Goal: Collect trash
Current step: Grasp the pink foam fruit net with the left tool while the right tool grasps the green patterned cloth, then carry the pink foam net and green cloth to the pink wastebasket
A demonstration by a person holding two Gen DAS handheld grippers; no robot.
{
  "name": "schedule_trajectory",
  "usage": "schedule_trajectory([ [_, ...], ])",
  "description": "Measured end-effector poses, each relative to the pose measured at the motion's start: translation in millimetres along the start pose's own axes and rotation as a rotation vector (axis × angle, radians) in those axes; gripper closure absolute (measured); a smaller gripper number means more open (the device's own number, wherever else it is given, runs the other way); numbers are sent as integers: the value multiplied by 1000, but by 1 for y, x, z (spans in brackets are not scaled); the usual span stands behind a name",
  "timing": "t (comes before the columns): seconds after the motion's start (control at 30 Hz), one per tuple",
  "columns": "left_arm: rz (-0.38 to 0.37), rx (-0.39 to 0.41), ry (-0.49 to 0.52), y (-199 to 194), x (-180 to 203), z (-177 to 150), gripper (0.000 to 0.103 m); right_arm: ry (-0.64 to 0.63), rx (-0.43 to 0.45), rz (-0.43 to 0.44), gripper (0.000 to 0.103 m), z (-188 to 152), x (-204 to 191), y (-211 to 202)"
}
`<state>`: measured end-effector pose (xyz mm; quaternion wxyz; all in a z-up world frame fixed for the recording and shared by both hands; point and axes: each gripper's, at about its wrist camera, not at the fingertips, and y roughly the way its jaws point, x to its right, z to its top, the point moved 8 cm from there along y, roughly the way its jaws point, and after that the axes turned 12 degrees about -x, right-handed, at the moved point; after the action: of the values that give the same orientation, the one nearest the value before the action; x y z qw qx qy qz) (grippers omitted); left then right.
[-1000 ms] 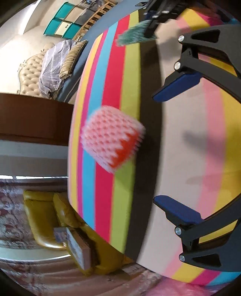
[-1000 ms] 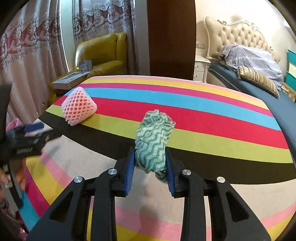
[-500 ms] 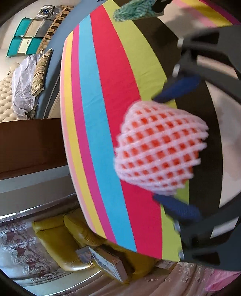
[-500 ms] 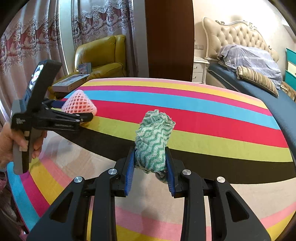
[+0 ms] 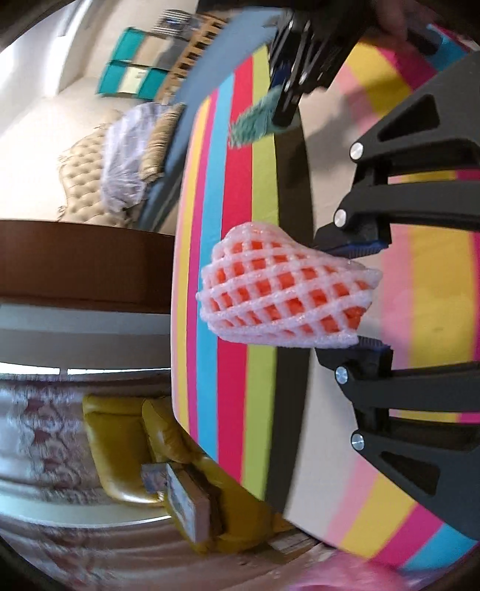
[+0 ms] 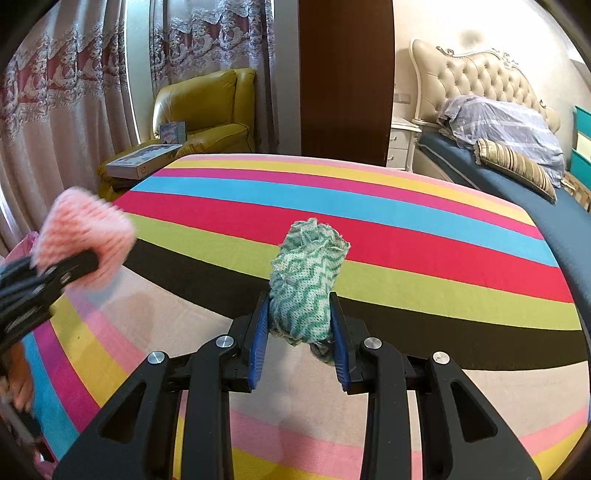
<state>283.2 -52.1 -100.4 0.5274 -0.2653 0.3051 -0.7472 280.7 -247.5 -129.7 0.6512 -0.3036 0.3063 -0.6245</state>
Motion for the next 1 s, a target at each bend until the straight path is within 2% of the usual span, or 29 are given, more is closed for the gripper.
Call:
schedule_trajectory([
  [0.17,24,34,-26,-20,-11,-31,70,-36,15,2,72,0,-10,-4],
  [0.27,25,33,-36,-23,-12,-42,70,-52,6,37,72,-9,-27,-8],
  [0.43,35,39,-60,-27,-16,-51,70,-155,21,27,72,-23,-70,-23],
  [0.53,51,52,-70,-29,-16,-51,70,-167,16,32,72,-33,-82,-25],
  [0.67,76,60,-50,-30,-11,-51,70,-170,48,-27,72,-35,-83,-32],
  [1.0,57,50,-49,-27,-13,-48,70,-150,28,-37,72,-31,-77,-27],
])
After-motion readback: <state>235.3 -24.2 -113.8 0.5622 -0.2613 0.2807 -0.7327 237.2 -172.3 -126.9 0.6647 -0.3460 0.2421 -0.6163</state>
